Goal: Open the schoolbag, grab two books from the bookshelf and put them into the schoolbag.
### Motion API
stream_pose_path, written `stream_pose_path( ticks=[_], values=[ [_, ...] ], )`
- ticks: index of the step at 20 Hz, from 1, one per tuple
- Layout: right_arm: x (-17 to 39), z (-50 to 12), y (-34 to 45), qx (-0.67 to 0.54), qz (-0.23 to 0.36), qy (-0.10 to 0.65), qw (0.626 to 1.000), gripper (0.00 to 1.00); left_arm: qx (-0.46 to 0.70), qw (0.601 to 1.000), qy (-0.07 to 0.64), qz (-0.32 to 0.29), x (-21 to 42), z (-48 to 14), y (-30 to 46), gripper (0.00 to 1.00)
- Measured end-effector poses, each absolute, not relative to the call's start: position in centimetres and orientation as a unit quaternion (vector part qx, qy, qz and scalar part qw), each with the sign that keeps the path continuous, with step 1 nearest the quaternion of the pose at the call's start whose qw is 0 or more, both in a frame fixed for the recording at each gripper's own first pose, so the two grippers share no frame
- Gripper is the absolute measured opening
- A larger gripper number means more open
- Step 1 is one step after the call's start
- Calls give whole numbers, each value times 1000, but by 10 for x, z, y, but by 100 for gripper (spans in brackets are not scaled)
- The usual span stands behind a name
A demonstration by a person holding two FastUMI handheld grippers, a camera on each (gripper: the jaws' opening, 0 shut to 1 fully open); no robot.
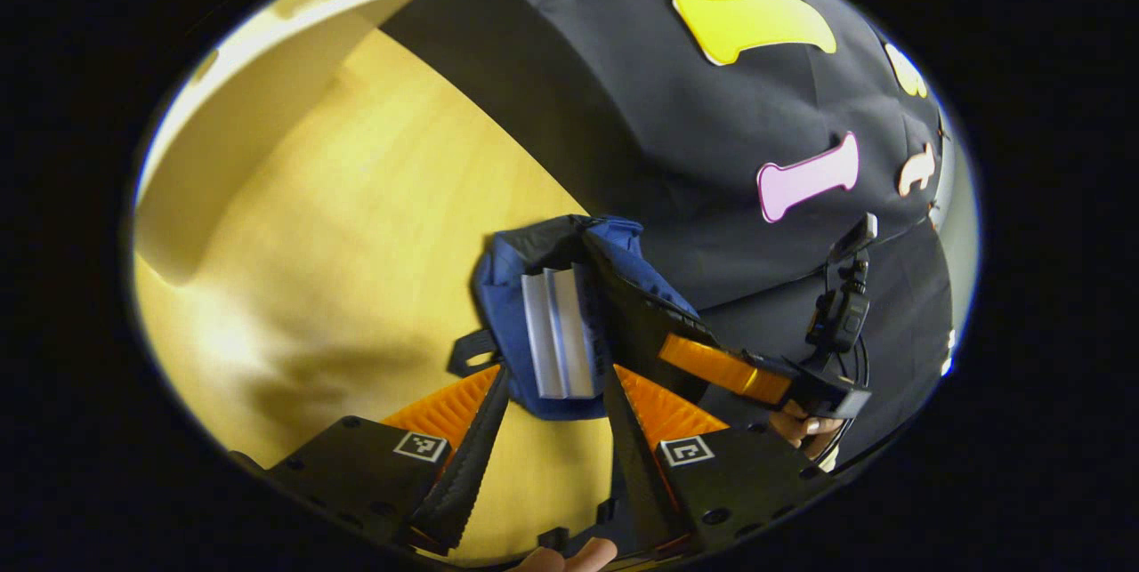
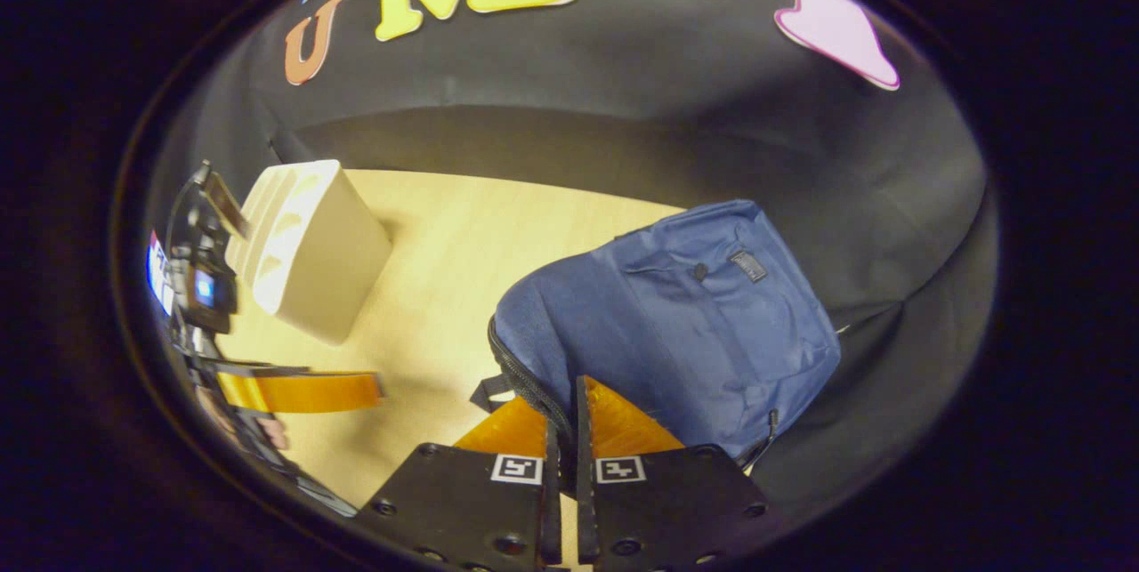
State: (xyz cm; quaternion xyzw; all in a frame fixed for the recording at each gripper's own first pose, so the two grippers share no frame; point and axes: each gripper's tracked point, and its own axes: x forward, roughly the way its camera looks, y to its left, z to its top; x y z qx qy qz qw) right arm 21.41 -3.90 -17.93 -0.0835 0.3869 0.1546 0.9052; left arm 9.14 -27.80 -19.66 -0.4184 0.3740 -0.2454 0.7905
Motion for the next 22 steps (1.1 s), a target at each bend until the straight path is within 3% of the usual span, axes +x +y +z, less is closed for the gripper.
stream_pose_path(
  ticks=[3,5,8,11,12,13,14,17,21,22],
  values=[
    [201,-168,-26,-107,132,347,922,15,-328,850,352,-217,67,-177,-220,72],
    [186,-159,-16,-108,133,320,932,27,-251,894,324,-183,57,-159,-174,72],
    [159,-127,-16,-105,120,272,949,53,-161,939,260,-160,42,-120,-114,72],
    [122,-90,-12,-89,114,227,963,57,-91,969,191,-126,55,-81,-67,72],
    [108,-76,-10,-81,109,215,967,65,-72,977,164,-111,61,-70,-54,72],
    [95,-64,-5,-69,109,203,971,74,-56,984,142,-97,61,-60,-50,82],
    [79,-49,0,-61,108,190,974,83,-43,988,119,-86,44,-46,-36,72],
    [39,-16,12,-52,101,149,982,96,-12,997,52,-59,17,2,0,73],
    [-16,13,39,-21,108,121,987,99,5,1000,-2,-1,-13,38,38,80],
    [-23,23,40,-15,102,104,989,96,7,1000,-14,20,-24,46,52,89]
  ],
)
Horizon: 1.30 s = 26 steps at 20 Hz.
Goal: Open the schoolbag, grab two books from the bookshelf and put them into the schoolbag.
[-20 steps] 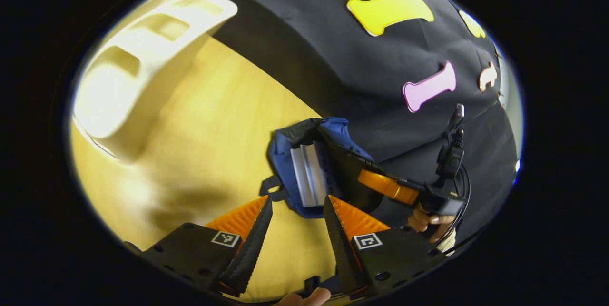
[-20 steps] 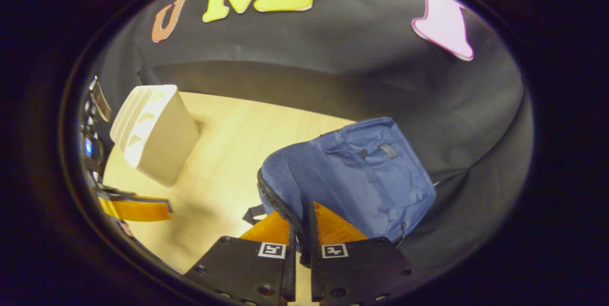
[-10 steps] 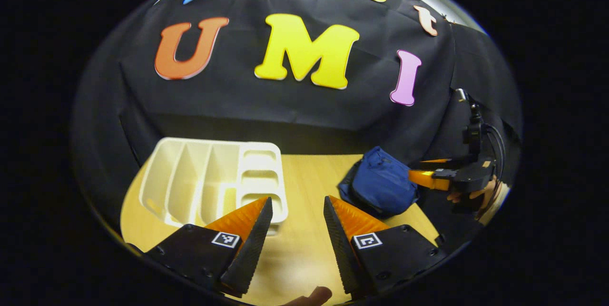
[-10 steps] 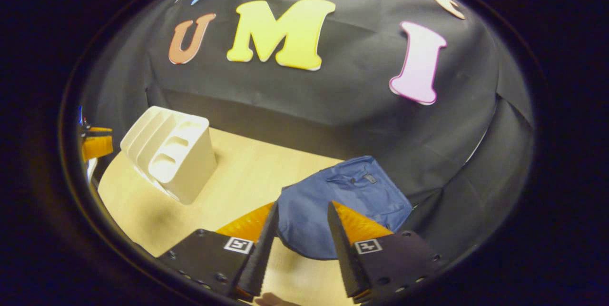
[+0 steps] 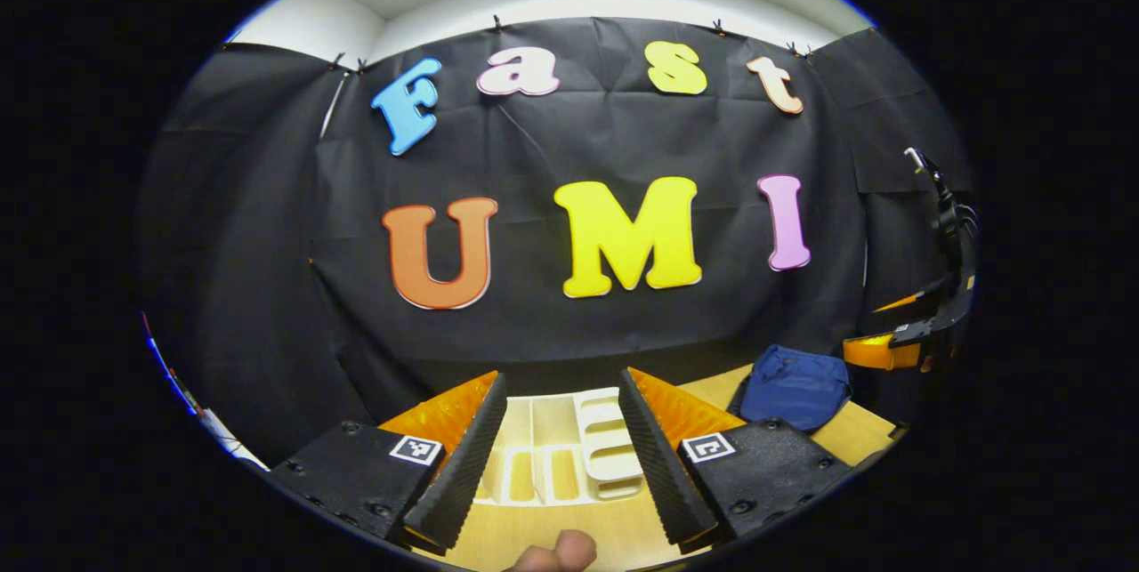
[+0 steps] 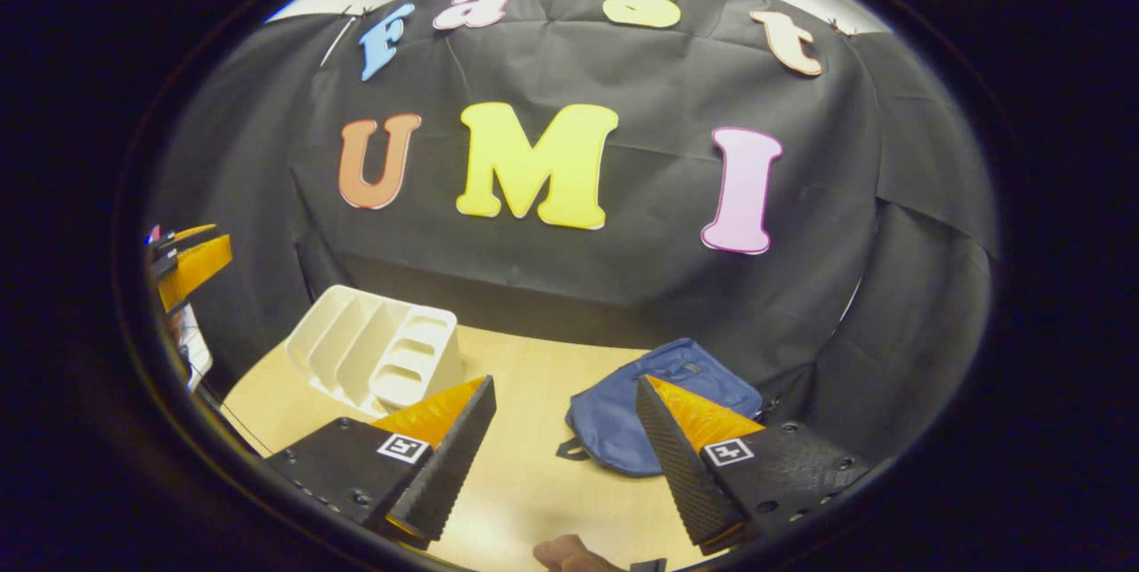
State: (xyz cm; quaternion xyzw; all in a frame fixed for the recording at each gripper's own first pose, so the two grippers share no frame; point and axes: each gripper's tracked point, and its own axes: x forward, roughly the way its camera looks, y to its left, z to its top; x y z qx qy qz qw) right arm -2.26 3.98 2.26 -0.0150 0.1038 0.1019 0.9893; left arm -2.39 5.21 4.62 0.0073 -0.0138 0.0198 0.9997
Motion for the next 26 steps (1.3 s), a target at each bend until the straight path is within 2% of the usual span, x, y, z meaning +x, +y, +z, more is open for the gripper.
stream_pose_path(
  ticks=[1,2,3,4,6,7,9,10,11,12,17,18,22,23,26],
  values=[
    [-30,36,40,-9,95,74,993,96,6,999,-22,35,-34,51,62,86],
    [-37,47,44,-6,96,38,995,96,2,999,-20,38,-41,52,66,88],
    [-44,59,47,-9,92,3,996,99,-6,999,-18,38,-49,52,70,84],
    [-54,64,53,-11,97,-13,995,95,-18,999,-20,46,-56,57,78,94],
    [-71,60,73,-3,124,0,992,97,-30,999,-33,10,-69,67,74,99],
    [-77,56,78,-3,128,5,992,98,-25,998,-53,24,-75,77,80,92],
    [-85,61,79,-4,130,-5,992,99,-8,994,-62,93,-83,81,111,93],
    [-87,62,81,-14,128,-10,992,92,-4,993,-57,107,-88,76,113,99],
    [-90,57,84,-21,133,-6,991,96,-4,992,-52,112,-93,72,113,99],
    [-95,52,90,-27,141,-1,990,99,-8,993,-46,113,-96,68,109,99],
    [-108,44,98,-32,159,9,987,99,-36,995,-13,97,-98,39,99,99],
    [-111,43,99,-37,163,9,986,96,-36,995,-11,91,-97,37,96,99],
    [-109,50,105,-21,174,5,985,99,14,992,-8,122,-95,32,110,99],
    [-110,49,107,-19,176,6,984,95,20,993,-18,113,-95,35,106,99],
    [-102,47,105,-19,167,9,986,99,-2,996,-24,85,-92,39,92,99]
  ],
)
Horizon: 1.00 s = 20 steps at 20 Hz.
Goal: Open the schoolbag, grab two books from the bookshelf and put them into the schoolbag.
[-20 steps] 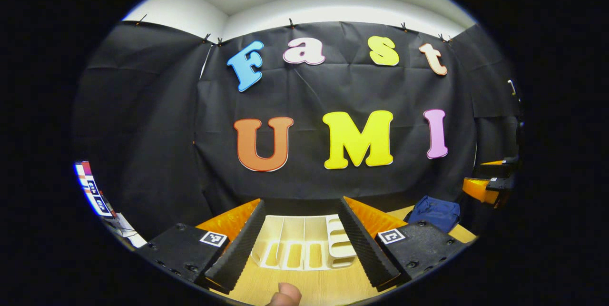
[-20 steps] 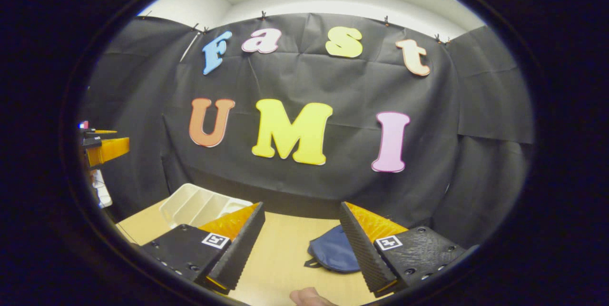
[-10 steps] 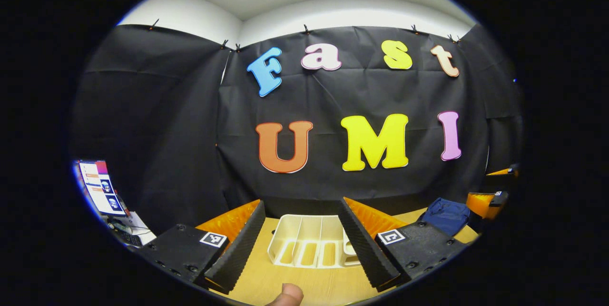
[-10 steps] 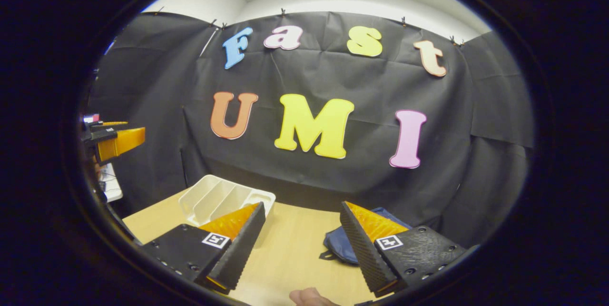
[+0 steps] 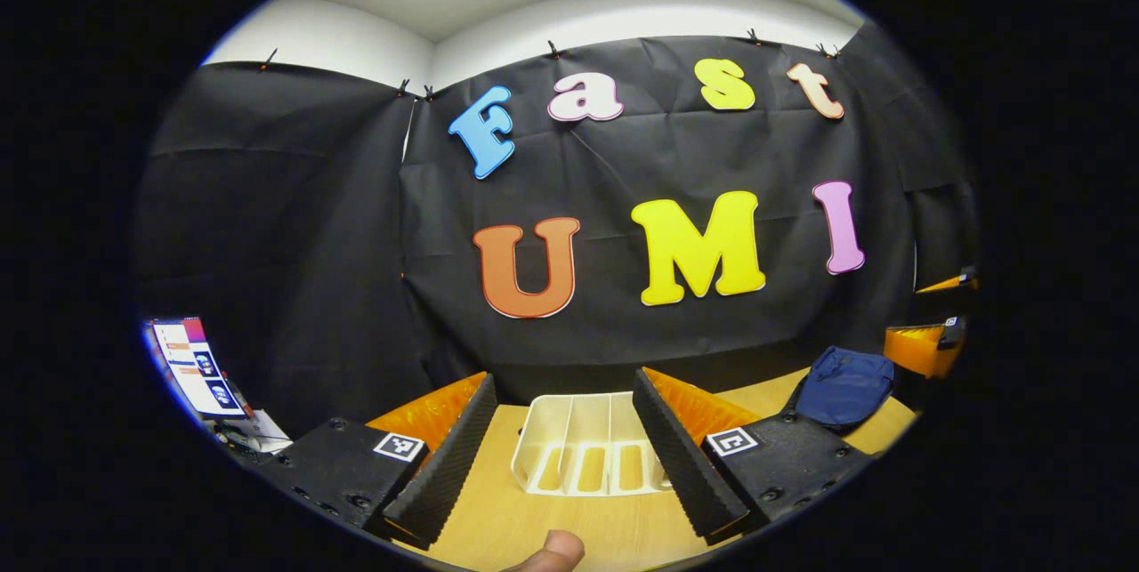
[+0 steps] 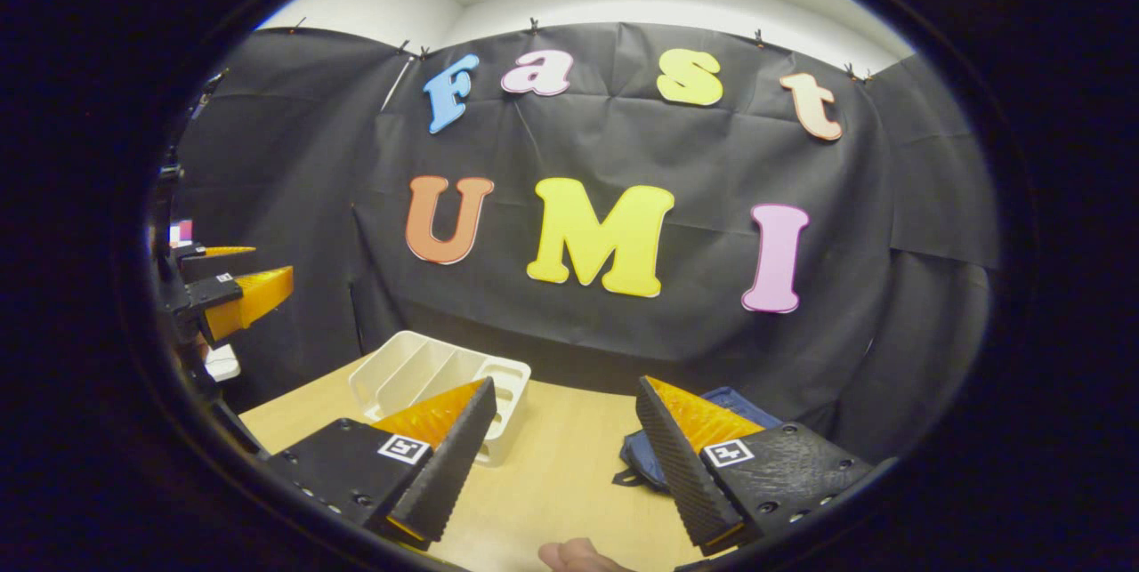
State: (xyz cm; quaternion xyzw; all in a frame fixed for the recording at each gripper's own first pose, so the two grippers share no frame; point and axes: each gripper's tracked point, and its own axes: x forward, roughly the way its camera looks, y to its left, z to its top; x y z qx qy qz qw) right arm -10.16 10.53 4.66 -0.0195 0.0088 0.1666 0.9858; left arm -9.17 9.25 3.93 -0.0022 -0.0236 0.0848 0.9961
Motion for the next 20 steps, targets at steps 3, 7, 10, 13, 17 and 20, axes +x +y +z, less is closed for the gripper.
stream_pose_path(
  ticks=[3,7,10,13,17,20],
  values=[
    [-93,39,106,-13,155,15,988,99,-31,997,-17,69,-84,31,86,99],
    [-79,35,104,-11,147,13,989,99,-35,997,-4,65,-71,21,92,99],
    [-70,38,101,-3,132,7,991,96,-25,998,-15,62,-63,27,97,99],
    [-58,39,96,-4,117,8,993,99,-26,998,-12,56,-53,25,98,99],
    [-46,42,82,2,107,10,994,96,-29,999,-7,45,-39,21,94,99],
    [-33,38,64,16,105,24,994,99,-25,999,-4,45,-29,20,90,99]
  ],
)
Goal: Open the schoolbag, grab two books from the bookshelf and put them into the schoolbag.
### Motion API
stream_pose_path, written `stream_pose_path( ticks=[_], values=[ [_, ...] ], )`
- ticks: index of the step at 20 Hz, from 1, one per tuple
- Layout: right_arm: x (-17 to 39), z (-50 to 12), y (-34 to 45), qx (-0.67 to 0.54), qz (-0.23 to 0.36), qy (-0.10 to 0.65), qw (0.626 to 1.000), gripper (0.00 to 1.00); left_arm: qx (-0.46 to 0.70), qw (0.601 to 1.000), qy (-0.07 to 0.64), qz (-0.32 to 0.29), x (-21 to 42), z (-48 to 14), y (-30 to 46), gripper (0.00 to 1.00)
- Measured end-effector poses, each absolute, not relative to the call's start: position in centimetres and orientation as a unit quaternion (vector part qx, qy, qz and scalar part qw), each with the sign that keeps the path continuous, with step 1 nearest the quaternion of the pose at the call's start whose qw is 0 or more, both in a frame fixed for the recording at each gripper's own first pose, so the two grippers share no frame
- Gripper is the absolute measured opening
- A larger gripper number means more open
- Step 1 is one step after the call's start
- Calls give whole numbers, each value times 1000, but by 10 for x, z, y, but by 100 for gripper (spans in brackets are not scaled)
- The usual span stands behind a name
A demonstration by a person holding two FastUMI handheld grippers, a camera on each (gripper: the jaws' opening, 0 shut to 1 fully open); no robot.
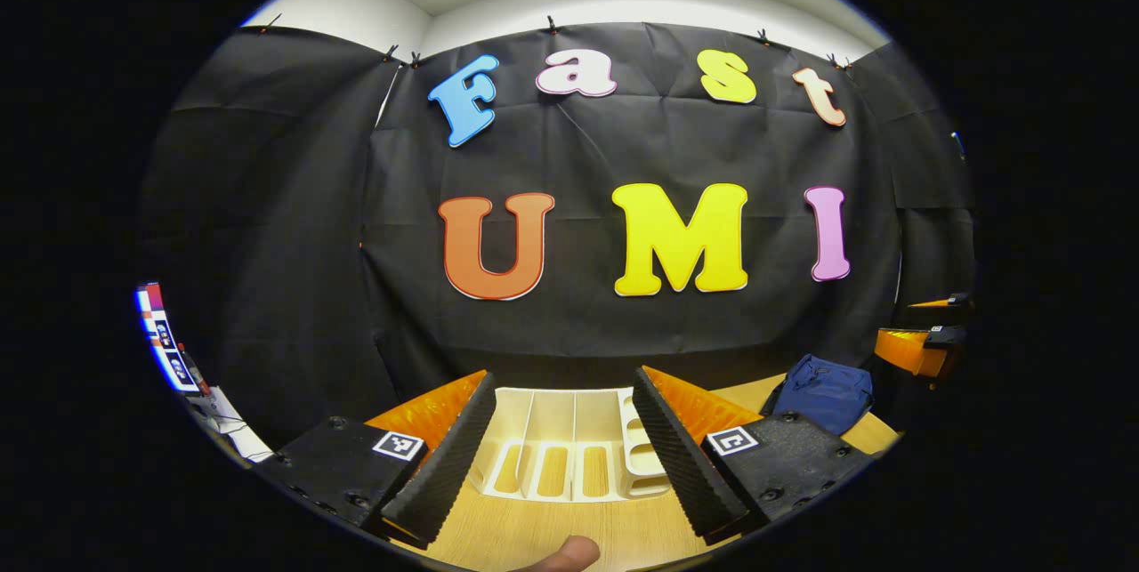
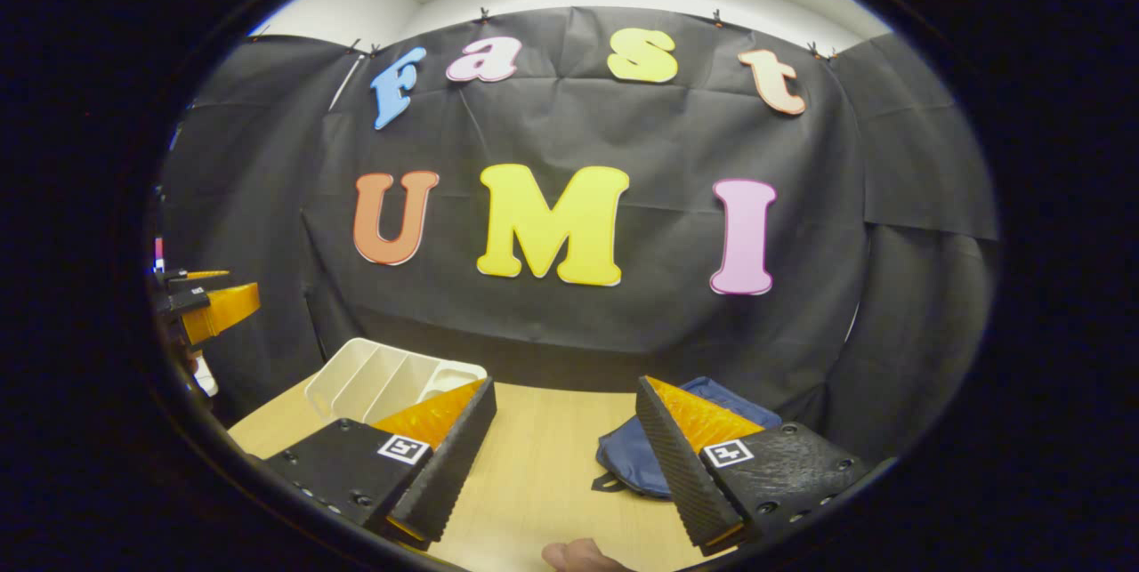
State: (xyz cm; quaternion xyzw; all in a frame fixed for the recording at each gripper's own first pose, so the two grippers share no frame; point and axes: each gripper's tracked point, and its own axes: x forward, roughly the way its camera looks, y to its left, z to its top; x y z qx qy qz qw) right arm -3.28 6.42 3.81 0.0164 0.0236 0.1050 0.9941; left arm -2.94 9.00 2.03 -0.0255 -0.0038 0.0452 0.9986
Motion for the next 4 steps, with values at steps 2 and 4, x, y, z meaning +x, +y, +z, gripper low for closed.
stream_pose_path(
  ticks=[2,4],
  values=[
    [-23,39,45,10,96,22,995,92,-24,999,1,48,-28,19,91,99],
    [-15,38,28,6,90,21,996,96,-20,998,6,58,-22,18,90,99]
  ],
)
